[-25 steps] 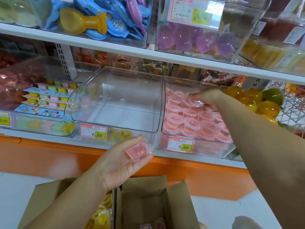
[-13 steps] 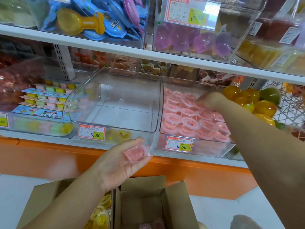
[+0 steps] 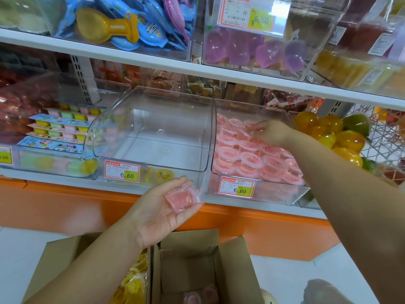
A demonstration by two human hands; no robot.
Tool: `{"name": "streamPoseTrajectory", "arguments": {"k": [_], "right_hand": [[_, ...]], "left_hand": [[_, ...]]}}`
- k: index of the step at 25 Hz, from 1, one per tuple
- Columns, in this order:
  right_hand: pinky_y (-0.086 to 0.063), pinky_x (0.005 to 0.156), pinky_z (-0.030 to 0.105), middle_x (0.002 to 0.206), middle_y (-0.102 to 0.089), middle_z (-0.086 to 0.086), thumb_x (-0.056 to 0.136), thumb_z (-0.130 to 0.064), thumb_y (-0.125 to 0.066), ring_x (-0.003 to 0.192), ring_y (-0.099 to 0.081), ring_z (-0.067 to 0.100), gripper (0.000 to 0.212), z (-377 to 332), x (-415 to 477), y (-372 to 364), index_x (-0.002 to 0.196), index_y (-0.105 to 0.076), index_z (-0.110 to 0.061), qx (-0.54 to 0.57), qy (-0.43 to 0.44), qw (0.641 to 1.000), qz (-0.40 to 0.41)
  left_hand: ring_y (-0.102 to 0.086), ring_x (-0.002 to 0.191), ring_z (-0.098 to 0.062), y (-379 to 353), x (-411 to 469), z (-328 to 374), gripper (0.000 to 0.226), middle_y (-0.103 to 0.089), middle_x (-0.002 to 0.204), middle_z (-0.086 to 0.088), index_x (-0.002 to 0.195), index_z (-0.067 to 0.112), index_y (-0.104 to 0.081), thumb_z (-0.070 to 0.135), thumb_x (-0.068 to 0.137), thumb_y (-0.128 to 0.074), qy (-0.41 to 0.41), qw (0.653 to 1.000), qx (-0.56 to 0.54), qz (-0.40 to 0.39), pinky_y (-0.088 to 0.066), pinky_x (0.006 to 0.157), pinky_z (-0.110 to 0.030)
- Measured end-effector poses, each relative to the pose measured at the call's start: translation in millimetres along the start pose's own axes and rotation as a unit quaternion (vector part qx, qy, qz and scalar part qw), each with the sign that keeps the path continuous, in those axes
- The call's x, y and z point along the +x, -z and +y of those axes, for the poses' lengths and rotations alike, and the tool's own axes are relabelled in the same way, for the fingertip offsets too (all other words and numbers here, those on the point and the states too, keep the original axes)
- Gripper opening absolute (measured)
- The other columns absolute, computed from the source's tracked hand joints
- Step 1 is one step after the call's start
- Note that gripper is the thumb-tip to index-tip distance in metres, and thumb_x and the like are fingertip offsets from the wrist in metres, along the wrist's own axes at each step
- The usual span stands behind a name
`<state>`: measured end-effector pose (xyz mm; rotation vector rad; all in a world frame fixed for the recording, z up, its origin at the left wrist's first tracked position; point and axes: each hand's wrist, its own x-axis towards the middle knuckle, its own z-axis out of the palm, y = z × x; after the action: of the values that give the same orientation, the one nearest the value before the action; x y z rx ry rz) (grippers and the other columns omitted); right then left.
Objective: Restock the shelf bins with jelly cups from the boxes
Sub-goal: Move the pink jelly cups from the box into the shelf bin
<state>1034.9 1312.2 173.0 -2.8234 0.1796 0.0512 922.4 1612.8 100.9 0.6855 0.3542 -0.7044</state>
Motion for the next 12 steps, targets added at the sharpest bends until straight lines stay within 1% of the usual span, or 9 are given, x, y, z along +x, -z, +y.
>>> {"name": "streamPoseTrajectory", "arguments": {"k": [3,5,8,10,12], "right_hand": [[-0.039,0.090,0.023,0.146,-0.047,-0.002,0.099,-0.025,-0.050,0.119,-0.053,0.020,0.032,-5.8,-4.2,-4.3,0.128,-0.063,-0.022,0.034,0.022,0.999,0.004],[-0.038,0.084,0.019,0.143,-0.050,-0.004,0.097,-0.024,-0.053,0.112,-0.056,0.018,0.030,-7.5,-7.3,-3.3,0.125,-0.064,-0.023,0.025,0.036,0.999,0.007],[-0.036,0.084,0.018,0.142,-0.051,-0.003,0.097,-0.024,-0.054,0.112,-0.054,0.015,0.031,-10.0,-9.1,-1.3,0.126,-0.063,-0.021,0.009,0.050,0.999,0.003],[-0.038,0.088,0.021,0.145,-0.048,-0.001,0.099,-0.030,-0.049,0.115,-0.054,0.017,0.036,-13.6,-9.1,-2.4,0.134,-0.055,-0.025,0.001,0.051,0.999,-0.007],[-0.039,0.096,0.028,0.149,-0.042,0.003,0.102,-0.041,-0.037,0.120,-0.053,0.024,0.044,-18.5,-7.9,-6.7,0.145,-0.039,-0.034,-0.023,0.047,0.998,-0.024]], "left_hand": [[-0.067,0.096,-0.027,0.7,0.8,-0.1,0.060,-0.069,0.104,-0.019,0.127,0.000,-0.062,0.014,0.072,-0.079,-0.004,1.000,0.000,0.000,-0.053,0.099,-0.048],[-0.066,0.097,-0.027,0.9,1.6,-0.5,0.060,-0.069,0.102,-0.019,0.127,0.000,-0.062,0.014,0.072,-0.079,-0.004,1.000,0.002,-0.002,-0.052,0.098,-0.048],[-0.065,0.104,-0.030,1.9,2.0,-0.7,0.059,-0.069,0.102,-0.019,0.128,-0.001,-0.062,0.014,0.073,-0.079,-0.005,1.000,0.009,-0.001,-0.052,0.096,-0.050],[-0.066,0.101,-0.029,2.9,2.2,-0.3,0.057,-0.068,0.106,-0.019,0.127,0.000,-0.063,0.014,0.074,-0.079,-0.004,1.000,0.007,-0.001,-0.052,0.097,-0.049],[-0.067,0.100,-0.028,3.9,2.1,0.1,0.056,-0.067,0.113,-0.019,0.125,0.000,-0.064,0.014,0.073,-0.079,-0.005,1.000,0.006,0.002,-0.053,0.096,-0.049]]}}
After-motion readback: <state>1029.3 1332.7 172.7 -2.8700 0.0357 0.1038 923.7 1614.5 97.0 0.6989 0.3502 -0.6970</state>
